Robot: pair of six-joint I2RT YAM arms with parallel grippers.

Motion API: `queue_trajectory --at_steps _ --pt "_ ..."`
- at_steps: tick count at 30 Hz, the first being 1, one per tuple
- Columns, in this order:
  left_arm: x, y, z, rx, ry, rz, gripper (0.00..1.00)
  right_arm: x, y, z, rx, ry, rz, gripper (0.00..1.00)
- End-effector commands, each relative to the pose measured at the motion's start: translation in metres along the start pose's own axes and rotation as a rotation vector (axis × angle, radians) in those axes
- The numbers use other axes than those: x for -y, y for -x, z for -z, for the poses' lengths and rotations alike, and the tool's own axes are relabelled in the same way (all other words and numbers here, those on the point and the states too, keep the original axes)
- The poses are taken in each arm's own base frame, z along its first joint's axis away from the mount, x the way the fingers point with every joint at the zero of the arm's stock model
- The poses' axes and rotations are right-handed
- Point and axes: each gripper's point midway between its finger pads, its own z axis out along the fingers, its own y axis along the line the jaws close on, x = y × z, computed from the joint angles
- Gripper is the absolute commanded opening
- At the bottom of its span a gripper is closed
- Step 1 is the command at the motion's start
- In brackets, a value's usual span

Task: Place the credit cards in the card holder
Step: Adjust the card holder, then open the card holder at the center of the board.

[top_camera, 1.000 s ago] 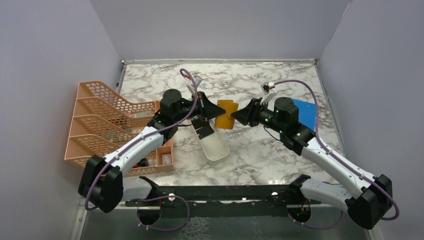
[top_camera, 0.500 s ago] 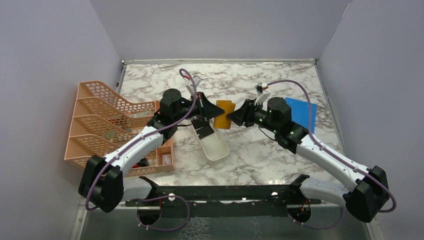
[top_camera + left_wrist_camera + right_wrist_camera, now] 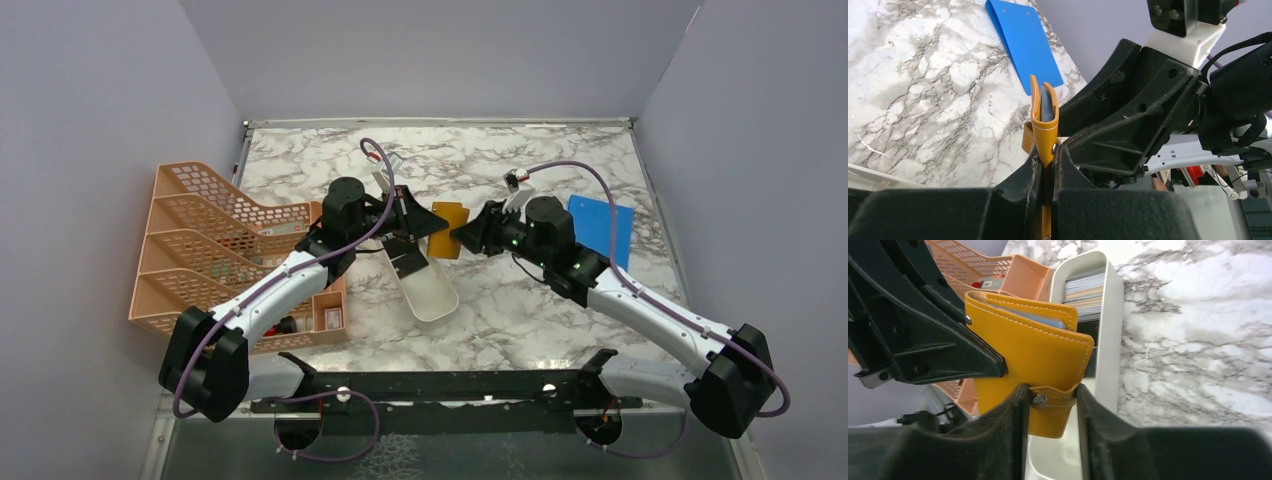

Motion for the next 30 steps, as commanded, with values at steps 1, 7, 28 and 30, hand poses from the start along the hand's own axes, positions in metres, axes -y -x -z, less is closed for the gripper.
queue_trajectory --at_steps 1,7,28,30 --pt "0.024 0.025 -0.001 0.078 -0.06 -0.056 0.0 -0.003 -0.002 -0.003 -0.006 -0.028 0.034 0.29" --pt "0.028 0.026 0.002 0.082 -0.068 -0.065 0.0 0.019 -0.011 -0.003 -0.014 -0.114 0.065 0.02" --pt "-0.056 -0.003 -0.044 -0.108 0.111 0.006 0.38 0.062 -0.022 0.012 -0.04 -0.225 0.081 0.01" --pt "-0.068 -0.001 -0.05 -0.126 0.149 -0.004 0.42 0.084 -0.024 0.014 -0.052 -0.276 0.074 0.01"
